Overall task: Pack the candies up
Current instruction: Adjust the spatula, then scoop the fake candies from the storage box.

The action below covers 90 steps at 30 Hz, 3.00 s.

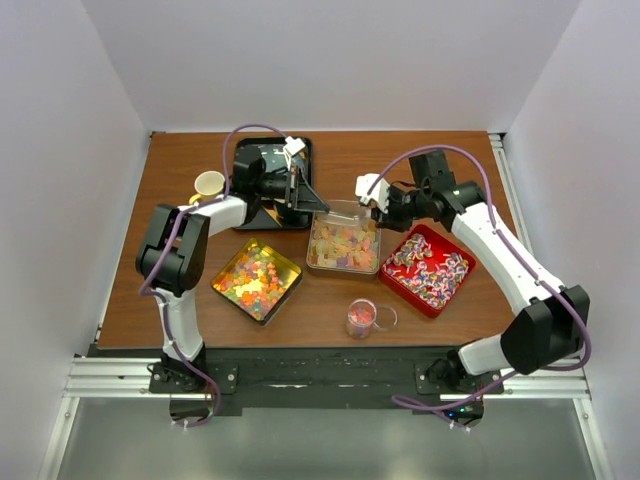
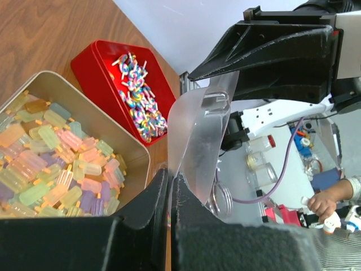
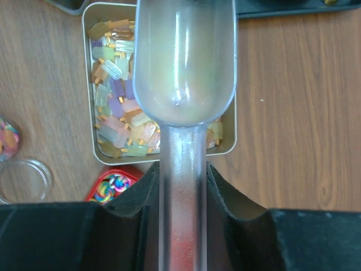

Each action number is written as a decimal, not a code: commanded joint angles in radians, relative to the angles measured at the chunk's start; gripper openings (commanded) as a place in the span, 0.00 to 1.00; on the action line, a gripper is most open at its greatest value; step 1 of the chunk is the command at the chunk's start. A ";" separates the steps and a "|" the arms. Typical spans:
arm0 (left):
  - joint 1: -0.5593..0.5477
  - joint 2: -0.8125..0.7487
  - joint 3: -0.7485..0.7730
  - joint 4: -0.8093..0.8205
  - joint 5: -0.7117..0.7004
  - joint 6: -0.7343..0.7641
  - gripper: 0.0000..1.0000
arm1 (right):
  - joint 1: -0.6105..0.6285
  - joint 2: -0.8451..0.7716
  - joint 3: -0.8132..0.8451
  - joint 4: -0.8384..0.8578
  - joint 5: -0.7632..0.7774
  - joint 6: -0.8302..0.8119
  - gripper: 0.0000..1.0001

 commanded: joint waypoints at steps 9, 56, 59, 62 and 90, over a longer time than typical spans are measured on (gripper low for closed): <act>0.040 -0.159 0.111 -0.949 -0.210 0.945 0.54 | -0.020 0.110 0.226 -0.317 0.140 -0.315 0.00; -0.134 -0.382 -0.486 -0.467 -0.589 1.075 0.63 | 0.389 0.491 0.383 -0.352 0.903 -0.409 0.00; -0.120 -0.360 -0.490 -0.441 -0.569 1.046 0.63 | 0.388 0.483 0.410 -0.373 0.892 -0.403 0.00; -0.120 -0.334 -0.490 -0.415 -0.555 1.039 0.62 | 0.366 0.491 0.442 -0.370 0.898 -0.406 0.00; -0.118 -0.290 -0.506 -0.370 -0.495 1.047 0.60 | 0.242 0.512 0.373 -0.341 0.907 -0.585 0.00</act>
